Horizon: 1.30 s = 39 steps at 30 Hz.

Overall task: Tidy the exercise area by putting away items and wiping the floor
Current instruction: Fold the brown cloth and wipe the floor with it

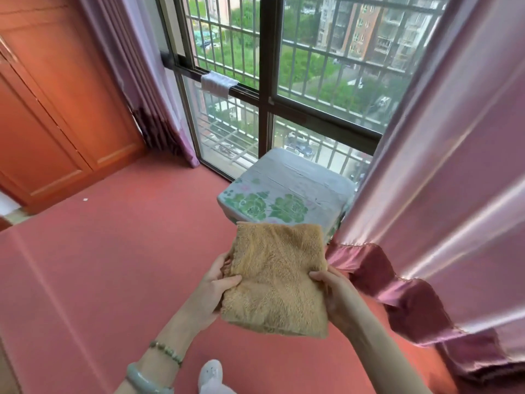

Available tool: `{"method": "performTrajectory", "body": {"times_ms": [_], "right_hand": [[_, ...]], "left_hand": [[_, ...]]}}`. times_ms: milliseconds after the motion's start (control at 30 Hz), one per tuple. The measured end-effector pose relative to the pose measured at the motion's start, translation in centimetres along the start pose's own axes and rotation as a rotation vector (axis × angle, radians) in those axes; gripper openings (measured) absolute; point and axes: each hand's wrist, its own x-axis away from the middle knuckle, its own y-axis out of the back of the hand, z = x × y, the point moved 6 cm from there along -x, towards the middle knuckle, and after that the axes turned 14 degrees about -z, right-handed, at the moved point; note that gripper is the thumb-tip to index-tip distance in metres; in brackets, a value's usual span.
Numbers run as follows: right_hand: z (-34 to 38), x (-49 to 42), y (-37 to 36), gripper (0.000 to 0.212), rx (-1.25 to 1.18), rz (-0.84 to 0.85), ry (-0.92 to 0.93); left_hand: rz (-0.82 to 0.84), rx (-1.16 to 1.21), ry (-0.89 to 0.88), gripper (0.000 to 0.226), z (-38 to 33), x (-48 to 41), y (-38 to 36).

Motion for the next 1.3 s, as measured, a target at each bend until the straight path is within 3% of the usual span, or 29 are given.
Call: {"method": "performTrajectory", "body": {"times_ms": [267,533,867,1033,1300], "right_hand": [[-0.9,-4.2,-13.5,0.021,-0.039,-0.035,0.004],[1.4,-9.4,-18.3,0.024,-0.12,-0.098,0.028],[9.3,-20.8,-17.0,0.02,0.005,-0.212,0.175],[14.5,-27.1,-14.9,0.04,0.064,-0.322,0.197],[17.4,-37.7,-9.5,0.023,0.145,-0.489,0.172]], "left_hand": [[0.021,-0.098,-0.015,0.043,-6.8,-9.0,10.2],[0.042,-0.051,0.007,0.044,-11.0,-17.4,11.7],[0.202,-0.076,0.077,0.048,-14.6,-31.9,4.0],[0.257,-0.234,0.072,0.063,-15.9,-39.4,-2.1],[0.36,-0.508,-0.019,0.068,-14.3,-49.7,-10.3]]}}
